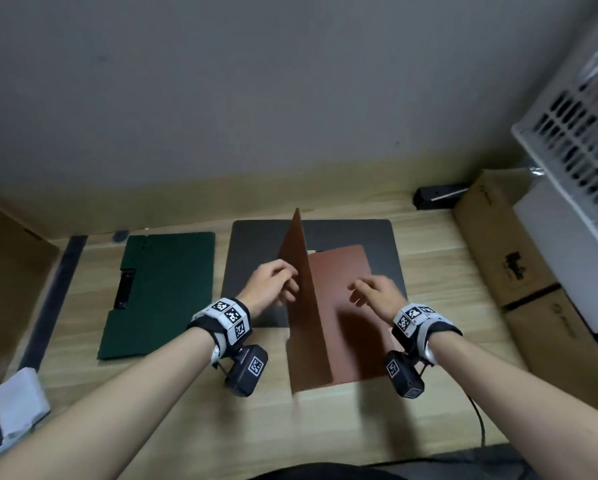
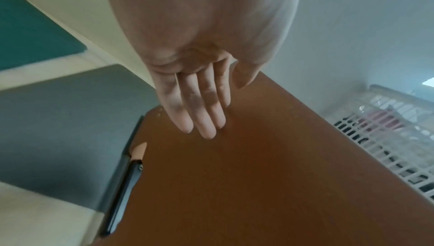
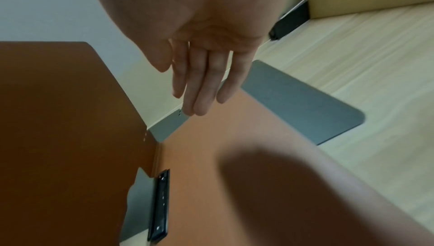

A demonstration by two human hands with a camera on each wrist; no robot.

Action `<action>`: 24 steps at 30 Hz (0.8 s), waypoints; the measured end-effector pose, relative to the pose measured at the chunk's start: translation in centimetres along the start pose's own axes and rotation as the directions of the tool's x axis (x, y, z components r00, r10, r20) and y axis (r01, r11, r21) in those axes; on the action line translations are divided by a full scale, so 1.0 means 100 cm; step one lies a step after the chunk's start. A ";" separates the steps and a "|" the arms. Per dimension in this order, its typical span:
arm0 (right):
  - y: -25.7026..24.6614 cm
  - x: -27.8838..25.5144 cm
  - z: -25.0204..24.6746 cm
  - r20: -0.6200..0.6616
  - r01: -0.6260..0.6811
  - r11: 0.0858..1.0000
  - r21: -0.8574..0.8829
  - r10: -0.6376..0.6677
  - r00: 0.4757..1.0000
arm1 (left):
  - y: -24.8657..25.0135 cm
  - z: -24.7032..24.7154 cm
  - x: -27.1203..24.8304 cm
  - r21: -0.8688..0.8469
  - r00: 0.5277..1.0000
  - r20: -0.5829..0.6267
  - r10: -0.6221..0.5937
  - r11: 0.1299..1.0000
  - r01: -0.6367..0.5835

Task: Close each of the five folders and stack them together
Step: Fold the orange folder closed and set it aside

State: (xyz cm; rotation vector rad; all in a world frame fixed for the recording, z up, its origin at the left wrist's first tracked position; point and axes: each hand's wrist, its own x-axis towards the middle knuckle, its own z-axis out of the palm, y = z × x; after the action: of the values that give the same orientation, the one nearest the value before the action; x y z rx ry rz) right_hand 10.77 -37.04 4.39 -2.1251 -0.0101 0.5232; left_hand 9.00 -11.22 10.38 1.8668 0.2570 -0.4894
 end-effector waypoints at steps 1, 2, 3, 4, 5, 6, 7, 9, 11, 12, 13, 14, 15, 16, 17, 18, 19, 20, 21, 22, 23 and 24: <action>0.005 -0.004 -0.007 -0.016 -0.012 0.999 0.034 0.012 1.000 | 0.000 0.010 0.005 0.018 1.000 0.016 -0.002 1.000 0.002; 0.009 -0.008 -0.013 -0.030 -0.028 0.997 0.074 0.031 0.999 | -0.002 0.020 0.010 0.040 1.000 0.025 -0.009 0.999 0.008; 0.012 -0.012 -0.018 -0.045 -0.049 0.992 0.119 0.054 0.997 | -0.006 0.028 0.014 0.063 0.999 0.030 -0.027 0.998 0.025; 0.015 -0.015 -0.022 -0.056 -0.076 0.984 0.160 0.086 0.995 | -0.011 0.036 0.018 0.085 0.998 0.032 -0.051 0.995 0.049; 0.019 -0.017 -0.025 -0.071 -0.098 0.977 0.188 0.113 0.991 | -0.016 0.043 0.021 0.105 0.997 0.029 -0.077 0.992 0.074; 0.023 -0.018 -0.027 -0.087 -0.118 0.974 0.191 0.136 0.987 | -0.023 0.048 0.024 0.128 0.994 0.019 -0.106 0.986 0.103; 0.029 -0.017 -0.027 -0.099 -0.137 0.975 0.176 0.155 0.983 | -0.031 0.053 0.027 0.157 0.991 0.004 -0.134 0.979 0.132; 0.044 -0.014 -0.026 -0.078 -0.171 0.977 0.126 0.182 0.980 | -0.045 0.057 0.031 0.238 0.983 -0.035 -0.179 0.954 0.182; 0.056 -0.010 -0.021 -0.059 -0.177 0.983 0.048 0.180 0.982 | -0.062 0.056 0.034 0.283 0.969 -0.071 -0.239 0.926 0.249; 0.058 -0.009 -0.019 -0.058 -0.180 0.984 -0.005 0.179 0.982 | -0.070 0.054 0.033 0.283 0.957 -0.089 -0.277 0.914 0.290; 0.063 -0.006 -0.016 -0.062 -0.195 0.980 -0.046 0.192 0.979 | -0.078 0.052 0.034 0.276 0.946 -0.109 -0.306 0.905 0.325; 0.065 -0.005 -0.012 -0.059 -0.210 0.975 -0.070 0.206 0.977 | -0.085 0.051 0.034 0.257 0.934 -0.124 -0.336 0.898 0.357; 0.068 -0.002 -0.007 -0.047 -0.224 0.970 -0.097 0.220 0.974 | -0.091 0.052 0.033 0.211 0.920 -0.131 -0.369 0.896 0.390; 0.069 0.000 -0.003 -0.030 -0.243 0.962 -0.127 0.241 0.970 | -0.098 0.053 0.034 0.138 0.902 -0.135 -0.409 0.894 0.426; 0.072 0.003 0.003 -0.028 -0.249 0.955 -0.161 0.248 0.968 | -0.104 0.055 0.032 0.040 0.888 -0.134 -0.439 0.893 0.448; 0.076 0.005 0.008 -0.038 -0.252 0.950 -0.187 0.249 0.968 | -0.107 0.058 0.030 -0.069 0.873 -0.124 -0.472 0.882 0.467; 0.077 0.008 0.011 -0.046 -0.254 0.945 -0.205 0.250 0.967 | -0.110 0.059 0.028 -0.159 0.864 -0.124 -0.488 0.869 0.469; 0.075 0.009 0.014 -0.045 -0.275 0.943 -0.187 0.271 0.961 | -0.114 0.059 0.027 -0.214 0.857 -0.127 -0.499 0.858 0.467; 0.072 0.009 0.016 -0.029 -0.302 0.939 -0.162 0.301 0.953 | -0.118 0.059 0.024 -0.262 0.859 -0.126 -0.497 0.851 0.454; 0.069 0.009 0.017 -0.004 -0.328 0.933 -0.144 0.331 0.944 | -0.122 0.057 0.022 -0.304 0.862 -0.127 -0.490 0.847 0.437; 0.067 0.010 0.018 0.017 -0.340 0.931 -0.130 0.345 0.938 | -0.126 0.054 0.020 -0.341 0.865 -0.140 -0.482 0.844 0.415; 0.066 0.011 0.019 0.039 -0.355 0.926 -0.127 0.362 0.931 | -0.125 0.049 0.017 -0.372 0.864 -0.140 -0.484 0.834 0.407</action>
State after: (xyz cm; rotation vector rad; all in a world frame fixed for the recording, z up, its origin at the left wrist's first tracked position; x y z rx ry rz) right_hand 9.82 -39.15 -2.13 -2.2359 0.3277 0.8216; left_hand 4.38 -11.65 -2.38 1.5216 0.8992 -0.5094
